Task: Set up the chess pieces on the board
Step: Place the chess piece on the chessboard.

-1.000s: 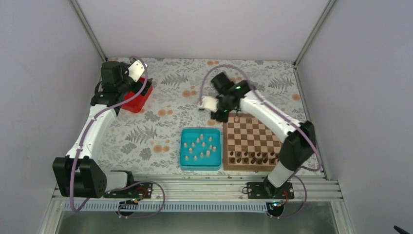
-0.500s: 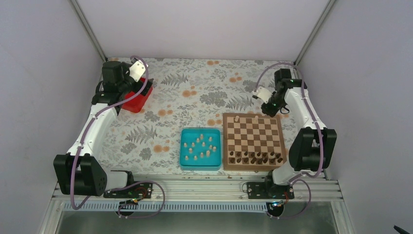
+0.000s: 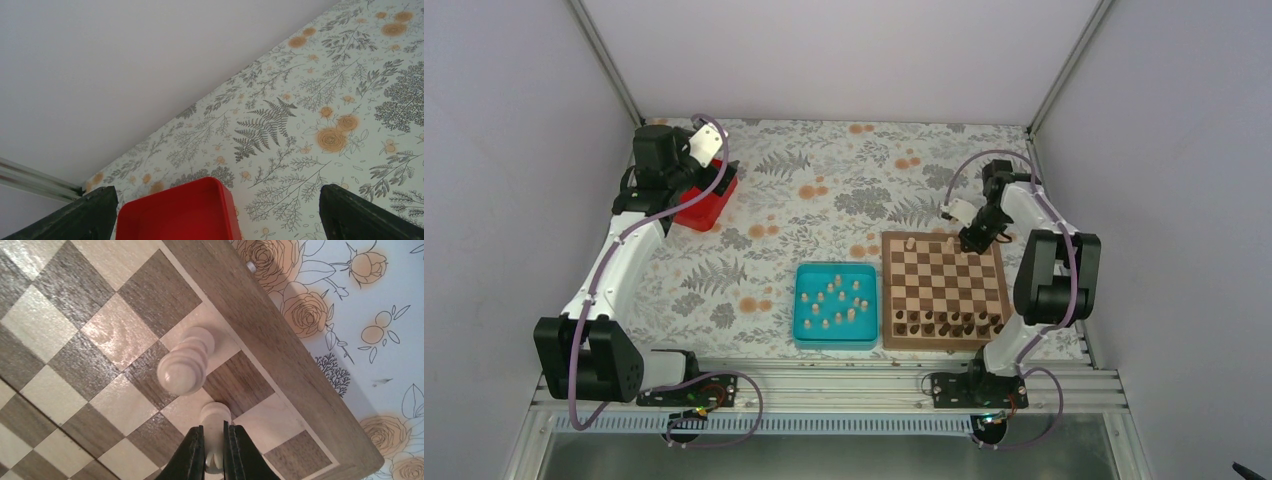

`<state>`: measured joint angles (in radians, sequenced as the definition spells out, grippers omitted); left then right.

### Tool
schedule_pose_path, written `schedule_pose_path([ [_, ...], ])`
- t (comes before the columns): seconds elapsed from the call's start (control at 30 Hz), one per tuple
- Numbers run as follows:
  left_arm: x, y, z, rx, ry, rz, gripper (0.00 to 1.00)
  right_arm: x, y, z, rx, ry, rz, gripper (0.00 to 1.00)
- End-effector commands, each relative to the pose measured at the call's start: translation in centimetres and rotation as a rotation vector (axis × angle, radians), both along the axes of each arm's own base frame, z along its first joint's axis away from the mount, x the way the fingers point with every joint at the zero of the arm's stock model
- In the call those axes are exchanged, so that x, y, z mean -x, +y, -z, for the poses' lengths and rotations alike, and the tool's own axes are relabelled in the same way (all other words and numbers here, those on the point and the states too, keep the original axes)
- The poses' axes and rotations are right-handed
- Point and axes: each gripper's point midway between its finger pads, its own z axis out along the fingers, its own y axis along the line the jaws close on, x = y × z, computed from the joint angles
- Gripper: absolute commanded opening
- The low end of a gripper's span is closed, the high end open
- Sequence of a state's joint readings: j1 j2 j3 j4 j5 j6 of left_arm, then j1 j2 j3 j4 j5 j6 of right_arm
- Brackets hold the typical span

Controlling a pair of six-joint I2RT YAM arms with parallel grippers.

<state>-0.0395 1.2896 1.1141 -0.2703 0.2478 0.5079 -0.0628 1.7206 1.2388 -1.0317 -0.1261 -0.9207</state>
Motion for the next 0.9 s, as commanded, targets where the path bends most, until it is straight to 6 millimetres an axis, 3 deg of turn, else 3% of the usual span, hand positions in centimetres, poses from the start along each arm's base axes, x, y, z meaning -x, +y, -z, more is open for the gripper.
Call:
schedule_pose_path([
  [0.0,0.2,-0.1,-0.1,0.007,-0.008,0.007,1.0,-0.9,-0.3,0.5,-0.014,-0.022,-0.006,0.05],
  [0.33,0.0,-0.2,-0.2,0.01,-0.009,0.011,1.0,-1.3,-2.6,0.1,-0.002,-0.032,0.04,0.05],
  [0.87,-0.1,0.0,-0.1,0.004,-0.009,0.006,1.0,-2.6,-3.1,-0.1,-0.006,-0.052,0.051,0.06],
])
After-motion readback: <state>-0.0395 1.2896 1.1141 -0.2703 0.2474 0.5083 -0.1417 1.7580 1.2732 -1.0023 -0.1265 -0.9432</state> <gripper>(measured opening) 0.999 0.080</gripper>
